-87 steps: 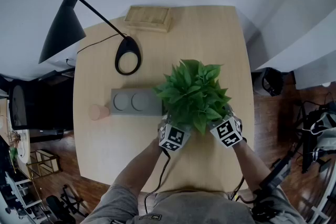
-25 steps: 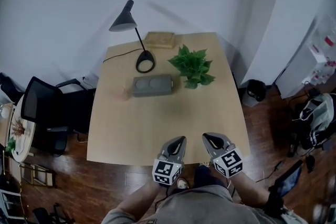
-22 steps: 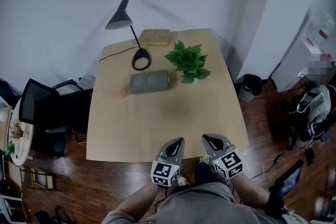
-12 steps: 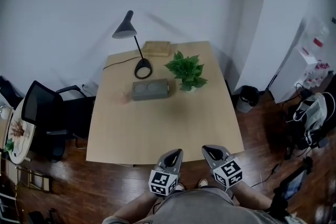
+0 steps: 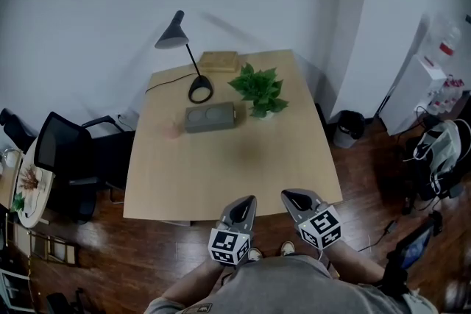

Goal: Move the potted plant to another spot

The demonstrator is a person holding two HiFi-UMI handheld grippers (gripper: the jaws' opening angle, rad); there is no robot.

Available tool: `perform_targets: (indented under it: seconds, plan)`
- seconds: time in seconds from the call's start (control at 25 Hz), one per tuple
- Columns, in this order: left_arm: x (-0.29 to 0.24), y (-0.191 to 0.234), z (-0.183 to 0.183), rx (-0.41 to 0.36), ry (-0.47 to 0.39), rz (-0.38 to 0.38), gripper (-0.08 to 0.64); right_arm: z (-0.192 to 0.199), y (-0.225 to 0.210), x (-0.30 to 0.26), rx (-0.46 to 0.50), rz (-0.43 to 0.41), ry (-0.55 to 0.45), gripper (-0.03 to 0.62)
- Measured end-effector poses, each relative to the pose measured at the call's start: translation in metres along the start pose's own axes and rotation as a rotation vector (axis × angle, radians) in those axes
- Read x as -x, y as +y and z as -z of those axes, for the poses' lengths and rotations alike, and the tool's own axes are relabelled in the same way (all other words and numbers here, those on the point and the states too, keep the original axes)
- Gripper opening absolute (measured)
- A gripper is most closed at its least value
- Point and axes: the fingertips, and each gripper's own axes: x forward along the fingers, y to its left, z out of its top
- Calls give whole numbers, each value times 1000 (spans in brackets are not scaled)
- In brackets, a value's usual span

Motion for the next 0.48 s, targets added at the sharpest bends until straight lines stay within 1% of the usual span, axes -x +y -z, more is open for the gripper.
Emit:
perform_targets:
  seconds: [0.28, 0.48]
  plan:
    - [7, -4, 4, 10, 4, -1, 0, 2, 8, 0, 5, -15, 6, 5]
    - [8, -4, 3, 4, 10, 4, 0, 0, 11, -2, 5, -20, 4, 5]
